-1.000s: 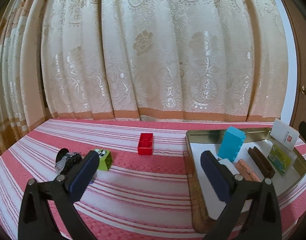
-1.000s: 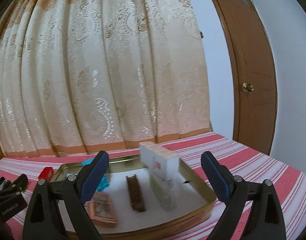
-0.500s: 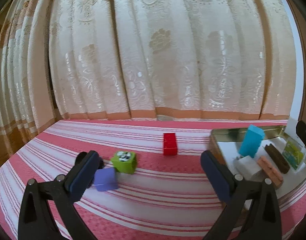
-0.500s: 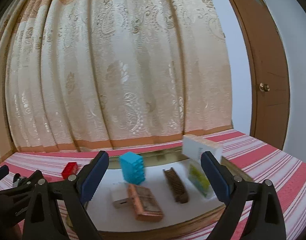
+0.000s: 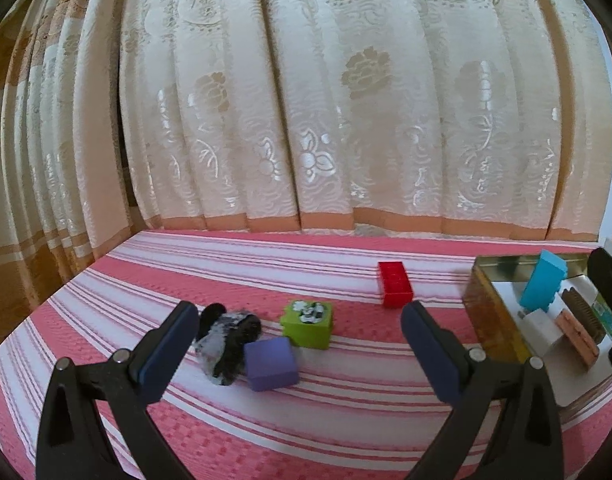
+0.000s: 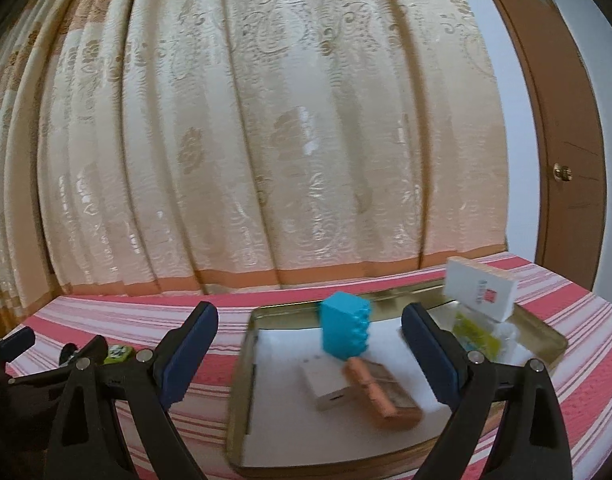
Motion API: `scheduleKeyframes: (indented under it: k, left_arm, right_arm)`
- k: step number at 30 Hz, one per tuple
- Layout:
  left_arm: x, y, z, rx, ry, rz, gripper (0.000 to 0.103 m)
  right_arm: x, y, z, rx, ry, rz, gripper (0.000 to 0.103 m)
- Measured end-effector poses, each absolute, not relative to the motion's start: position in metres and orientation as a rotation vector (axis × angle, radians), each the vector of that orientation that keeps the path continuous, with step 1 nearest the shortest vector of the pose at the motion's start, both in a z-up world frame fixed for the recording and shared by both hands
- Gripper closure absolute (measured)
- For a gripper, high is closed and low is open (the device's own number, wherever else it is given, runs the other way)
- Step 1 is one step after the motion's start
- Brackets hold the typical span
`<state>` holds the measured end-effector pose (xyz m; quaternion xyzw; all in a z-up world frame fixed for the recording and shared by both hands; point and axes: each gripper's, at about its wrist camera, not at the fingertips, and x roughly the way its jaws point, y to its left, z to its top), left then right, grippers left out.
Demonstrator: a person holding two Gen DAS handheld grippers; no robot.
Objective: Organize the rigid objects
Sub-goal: 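Grasp the purple cube with the right tool while the left tool reaches toward the grey fuzzy toy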
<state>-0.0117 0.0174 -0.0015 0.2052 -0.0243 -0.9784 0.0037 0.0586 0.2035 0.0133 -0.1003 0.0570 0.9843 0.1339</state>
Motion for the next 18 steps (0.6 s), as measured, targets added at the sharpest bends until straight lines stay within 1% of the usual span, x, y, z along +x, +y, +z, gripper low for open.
scheduleKeyframes:
  k: [9,18]
  left_arm:
    - [-0.02,-0.002,-0.002,0.649,-0.095,-3.043,0.001]
    - [-0.034,-0.034,-0.005,0.693,-0.047,-2.994,0.001]
  right_arm:
    - [0.04,0.173,0.012,-0.342,0.156,2.91,0.008]
    - [0.025,0.143,0.01,-0.386,0.148,2.968,0.008]
